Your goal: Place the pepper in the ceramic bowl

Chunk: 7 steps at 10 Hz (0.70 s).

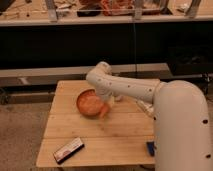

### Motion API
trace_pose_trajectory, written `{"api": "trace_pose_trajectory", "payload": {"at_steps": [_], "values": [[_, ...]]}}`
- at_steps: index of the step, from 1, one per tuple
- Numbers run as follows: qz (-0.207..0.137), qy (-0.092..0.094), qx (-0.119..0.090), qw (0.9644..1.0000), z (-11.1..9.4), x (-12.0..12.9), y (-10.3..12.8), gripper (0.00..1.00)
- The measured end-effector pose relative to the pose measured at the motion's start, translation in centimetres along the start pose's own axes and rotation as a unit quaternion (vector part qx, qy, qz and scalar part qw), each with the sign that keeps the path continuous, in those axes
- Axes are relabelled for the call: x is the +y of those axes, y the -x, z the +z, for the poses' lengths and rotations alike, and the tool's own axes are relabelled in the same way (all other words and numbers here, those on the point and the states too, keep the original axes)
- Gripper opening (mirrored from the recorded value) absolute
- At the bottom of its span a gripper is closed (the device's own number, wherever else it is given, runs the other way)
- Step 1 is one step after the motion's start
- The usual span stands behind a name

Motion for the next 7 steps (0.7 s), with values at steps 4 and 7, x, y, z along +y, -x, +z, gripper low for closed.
{"api": "trace_pose_trajectory", "payload": {"at_steps": [4, 7], "values": [[-0.01, -0.002, 0.002, 0.9999, -0.1, -1.2, 0.1, 0.0], [-0.018, -0.003, 0.001, 0.9998, -0.2, -2.1, 0.4, 0.0]]}}
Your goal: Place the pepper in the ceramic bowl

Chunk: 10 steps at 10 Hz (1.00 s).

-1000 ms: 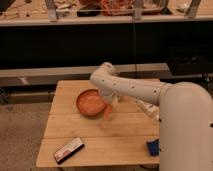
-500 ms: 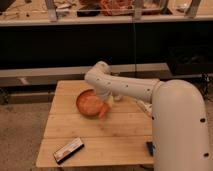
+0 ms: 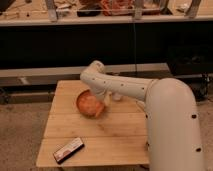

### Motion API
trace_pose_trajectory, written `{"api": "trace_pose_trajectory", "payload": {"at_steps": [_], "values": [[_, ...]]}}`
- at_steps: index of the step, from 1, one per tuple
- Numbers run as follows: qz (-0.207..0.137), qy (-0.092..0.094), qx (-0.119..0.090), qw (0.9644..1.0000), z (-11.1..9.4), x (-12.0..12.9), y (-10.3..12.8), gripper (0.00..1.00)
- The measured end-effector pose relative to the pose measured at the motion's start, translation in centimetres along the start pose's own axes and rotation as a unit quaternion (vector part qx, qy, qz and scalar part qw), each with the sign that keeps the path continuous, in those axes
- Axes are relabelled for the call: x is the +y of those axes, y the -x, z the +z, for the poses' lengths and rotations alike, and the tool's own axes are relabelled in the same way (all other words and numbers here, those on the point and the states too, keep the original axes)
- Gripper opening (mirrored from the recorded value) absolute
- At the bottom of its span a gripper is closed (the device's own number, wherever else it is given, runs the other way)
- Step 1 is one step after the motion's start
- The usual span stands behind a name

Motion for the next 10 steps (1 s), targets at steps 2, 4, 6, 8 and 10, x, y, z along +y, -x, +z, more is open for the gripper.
{"api": "trace_pose_trajectory", "payload": {"at_steps": [2, 4, 6, 8, 10], "values": [[-0.003, -0.001, -0.002, 1.0, 0.0, -0.5, 0.1, 0.0], [-0.008, -0.002, -0.001, 1.0, 0.0, -1.2, 0.3, 0.0], [-0.012, -0.002, -0.001, 0.9999, 0.1, -1.4, 0.4, 0.0], [-0.017, -0.003, -0.002, 0.9999, 0.1, -2.0, 0.7, 0.04], [-0.019, -0.003, -0.003, 0.9998, 0.3, -2.2, 0.7, 0.24]]}}
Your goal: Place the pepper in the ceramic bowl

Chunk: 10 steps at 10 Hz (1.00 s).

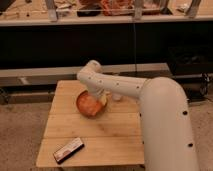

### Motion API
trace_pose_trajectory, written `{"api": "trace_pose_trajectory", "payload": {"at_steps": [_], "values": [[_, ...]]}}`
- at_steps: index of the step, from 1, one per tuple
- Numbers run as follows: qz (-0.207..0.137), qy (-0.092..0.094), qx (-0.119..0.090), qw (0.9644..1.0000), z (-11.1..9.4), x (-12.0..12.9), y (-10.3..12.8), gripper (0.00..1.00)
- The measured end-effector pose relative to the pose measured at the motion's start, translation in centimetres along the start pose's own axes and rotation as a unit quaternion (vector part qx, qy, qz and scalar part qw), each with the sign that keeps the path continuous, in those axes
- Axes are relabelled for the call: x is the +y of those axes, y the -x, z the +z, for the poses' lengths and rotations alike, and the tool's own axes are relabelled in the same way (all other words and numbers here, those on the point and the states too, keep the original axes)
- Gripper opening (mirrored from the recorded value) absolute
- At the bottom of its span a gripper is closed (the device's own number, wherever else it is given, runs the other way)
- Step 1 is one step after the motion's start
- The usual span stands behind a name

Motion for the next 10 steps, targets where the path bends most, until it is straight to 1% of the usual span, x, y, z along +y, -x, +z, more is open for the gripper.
{"api": "trace_pose_trajectory", "payload": {"at_steps": [2, 4, 5, 6, 7, 10], "values": [[-0.003, 0.0, 0.0, 1.0, 0.13, -0.17, 0.0, 0.32], [-0.009, -0.001, 0.0, 1.0, 0.16, -0.57, 0.25, 0.53], [-0.01, -0.001, 0.0, 0.9999, 0.22, -0.69, 0.3, 0.61], [-0.013, 0.0, 0.0, 0.9999, 0.3, -0.81, 0.36, 0.73], [-0.014, 0.0, 0.0, 0.9999, 0.33, -0.87, 0.39, 0.79], [-0.018, 0.0, 0.001, 0.9998, 0.46, -0.96, 0.45, 0.8]]}}
